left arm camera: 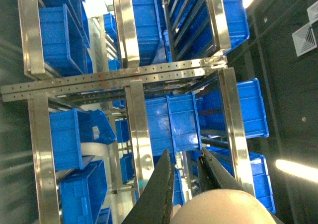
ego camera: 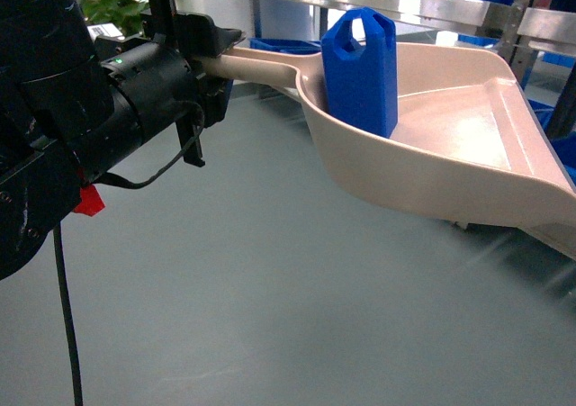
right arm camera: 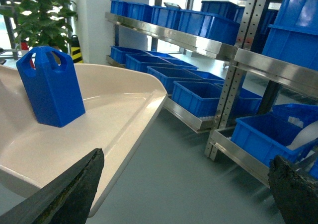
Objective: Place part in tray to right shelf
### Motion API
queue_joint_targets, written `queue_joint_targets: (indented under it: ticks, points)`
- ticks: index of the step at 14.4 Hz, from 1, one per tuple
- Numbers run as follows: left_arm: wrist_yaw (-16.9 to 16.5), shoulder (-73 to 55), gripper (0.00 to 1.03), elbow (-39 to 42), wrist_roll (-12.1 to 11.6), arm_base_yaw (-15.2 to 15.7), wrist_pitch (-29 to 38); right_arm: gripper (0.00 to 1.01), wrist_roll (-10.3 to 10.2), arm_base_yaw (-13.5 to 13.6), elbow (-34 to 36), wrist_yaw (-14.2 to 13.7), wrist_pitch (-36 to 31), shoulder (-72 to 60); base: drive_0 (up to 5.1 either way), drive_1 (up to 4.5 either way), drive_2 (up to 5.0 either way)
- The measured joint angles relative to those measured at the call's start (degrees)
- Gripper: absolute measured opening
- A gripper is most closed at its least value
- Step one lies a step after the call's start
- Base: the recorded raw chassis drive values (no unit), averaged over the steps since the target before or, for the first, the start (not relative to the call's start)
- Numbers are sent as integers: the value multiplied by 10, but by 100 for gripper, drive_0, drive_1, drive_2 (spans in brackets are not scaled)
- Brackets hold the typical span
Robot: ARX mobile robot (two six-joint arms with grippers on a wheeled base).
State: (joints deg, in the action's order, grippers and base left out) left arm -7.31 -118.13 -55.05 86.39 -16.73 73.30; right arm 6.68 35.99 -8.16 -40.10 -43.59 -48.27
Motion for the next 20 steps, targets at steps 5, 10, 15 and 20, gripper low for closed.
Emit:
queue_joint_targets:
  ticks: [5, 10, 15, 20]
  points:
    - [0, 0, 12, 0, 0, 0, 0, 98, 0, 0, 0, 0, 0, 0, -160, -160, -160]
    - [0, 0, 12, 0, 0, 0, 0, 98, 0, 0, 0, 0, 0, 0, -157, -157, -157]
    - [-1, 0, 12, 0, 0, 0, 0, 98, 0, 0, 0, 0, 0, 0, -153, -153, -153]
    - [0, 0, 12, 0, 0, 0, 0, 98, 0, 0, 0, 0, 0, 0, -157, -157, -157]
